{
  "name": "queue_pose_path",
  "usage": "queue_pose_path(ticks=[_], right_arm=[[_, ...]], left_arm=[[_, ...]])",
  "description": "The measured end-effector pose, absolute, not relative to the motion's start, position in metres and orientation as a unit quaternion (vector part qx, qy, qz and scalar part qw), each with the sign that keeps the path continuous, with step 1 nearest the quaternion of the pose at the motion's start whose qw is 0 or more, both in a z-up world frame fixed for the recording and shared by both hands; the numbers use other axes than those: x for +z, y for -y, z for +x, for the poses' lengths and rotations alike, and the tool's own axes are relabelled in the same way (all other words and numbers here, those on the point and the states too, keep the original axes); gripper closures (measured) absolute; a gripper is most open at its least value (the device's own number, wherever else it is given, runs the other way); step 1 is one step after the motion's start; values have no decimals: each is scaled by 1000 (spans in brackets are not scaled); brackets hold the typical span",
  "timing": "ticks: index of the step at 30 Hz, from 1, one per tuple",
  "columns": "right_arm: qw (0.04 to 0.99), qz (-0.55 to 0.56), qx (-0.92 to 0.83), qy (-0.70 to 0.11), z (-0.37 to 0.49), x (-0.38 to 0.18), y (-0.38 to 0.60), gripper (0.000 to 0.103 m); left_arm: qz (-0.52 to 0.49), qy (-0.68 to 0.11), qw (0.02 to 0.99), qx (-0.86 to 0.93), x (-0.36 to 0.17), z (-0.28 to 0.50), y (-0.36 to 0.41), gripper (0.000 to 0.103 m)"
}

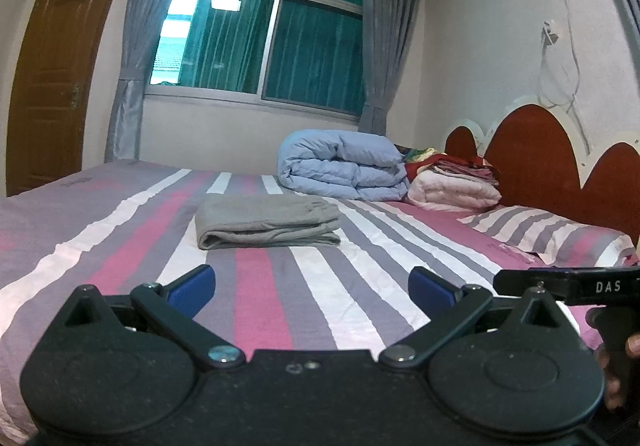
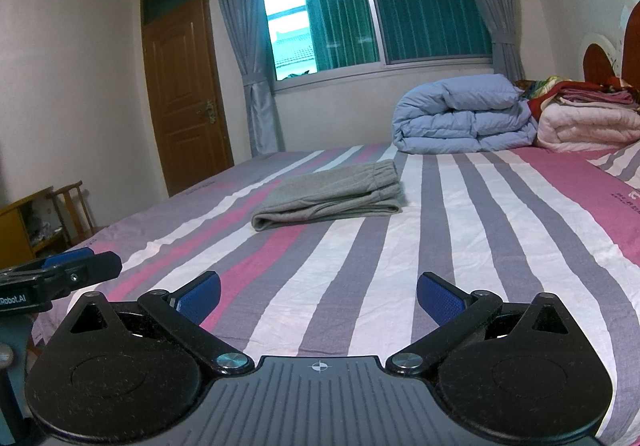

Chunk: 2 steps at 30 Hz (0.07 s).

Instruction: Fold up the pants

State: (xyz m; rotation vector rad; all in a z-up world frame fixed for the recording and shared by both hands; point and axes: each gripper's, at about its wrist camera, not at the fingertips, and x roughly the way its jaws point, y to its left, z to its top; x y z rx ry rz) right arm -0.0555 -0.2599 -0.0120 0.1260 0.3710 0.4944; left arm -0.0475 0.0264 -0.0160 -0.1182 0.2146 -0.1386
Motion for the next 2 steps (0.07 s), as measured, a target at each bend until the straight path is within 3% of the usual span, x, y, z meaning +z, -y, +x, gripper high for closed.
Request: queue_pose_path(ticks=[2], right_arm=[[951,62,243,-183,-55,-12,260,0]], left_arm=[[-57,-108,990,-68,-16,-48,-26,6]])
